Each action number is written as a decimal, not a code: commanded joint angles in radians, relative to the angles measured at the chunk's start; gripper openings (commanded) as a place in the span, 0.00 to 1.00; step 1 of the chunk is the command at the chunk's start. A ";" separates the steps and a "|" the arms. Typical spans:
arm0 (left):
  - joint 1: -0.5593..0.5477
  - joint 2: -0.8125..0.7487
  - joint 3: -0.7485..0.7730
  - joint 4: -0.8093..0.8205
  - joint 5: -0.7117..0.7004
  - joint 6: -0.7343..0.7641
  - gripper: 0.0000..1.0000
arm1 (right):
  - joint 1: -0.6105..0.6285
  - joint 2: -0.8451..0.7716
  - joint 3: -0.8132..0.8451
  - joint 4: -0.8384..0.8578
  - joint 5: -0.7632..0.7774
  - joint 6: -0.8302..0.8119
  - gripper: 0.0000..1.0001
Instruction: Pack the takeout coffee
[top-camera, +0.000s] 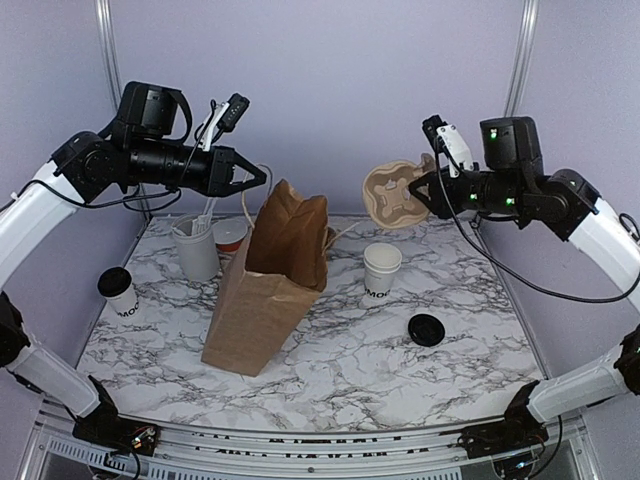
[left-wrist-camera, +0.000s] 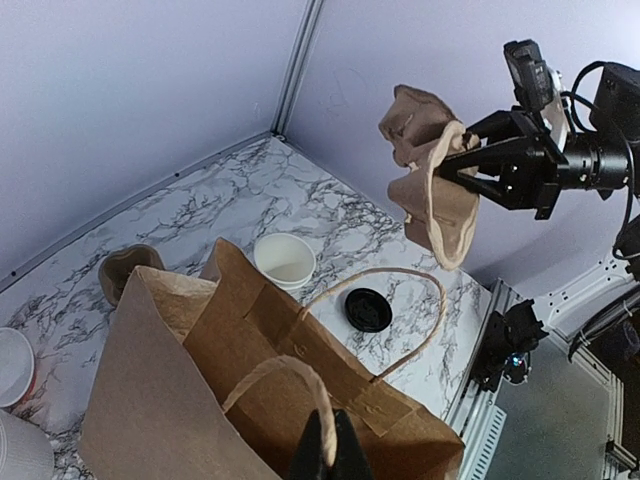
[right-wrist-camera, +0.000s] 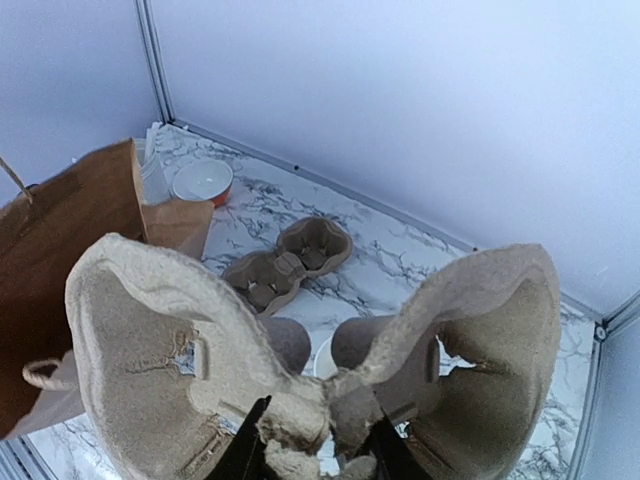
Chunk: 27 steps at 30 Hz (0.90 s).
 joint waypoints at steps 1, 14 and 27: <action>-0.048 0.021 0.054 -0.018 0.015 0.037 0.00 | -0.005 -0.011 0.085 -0.016 0.020 -0.052 0.26; -0.141 0.095 0.135 -0.016 0.008 0.042 0.00 | 0.116 -0.005 0.073 0.091 -0.280 -0.129 0.26; -0.164 0.129 0.153 0.009 -0.003 0.018 0.00 | 0.141 -0.069 -0.073 0.194 -0.559 -0.029 0.26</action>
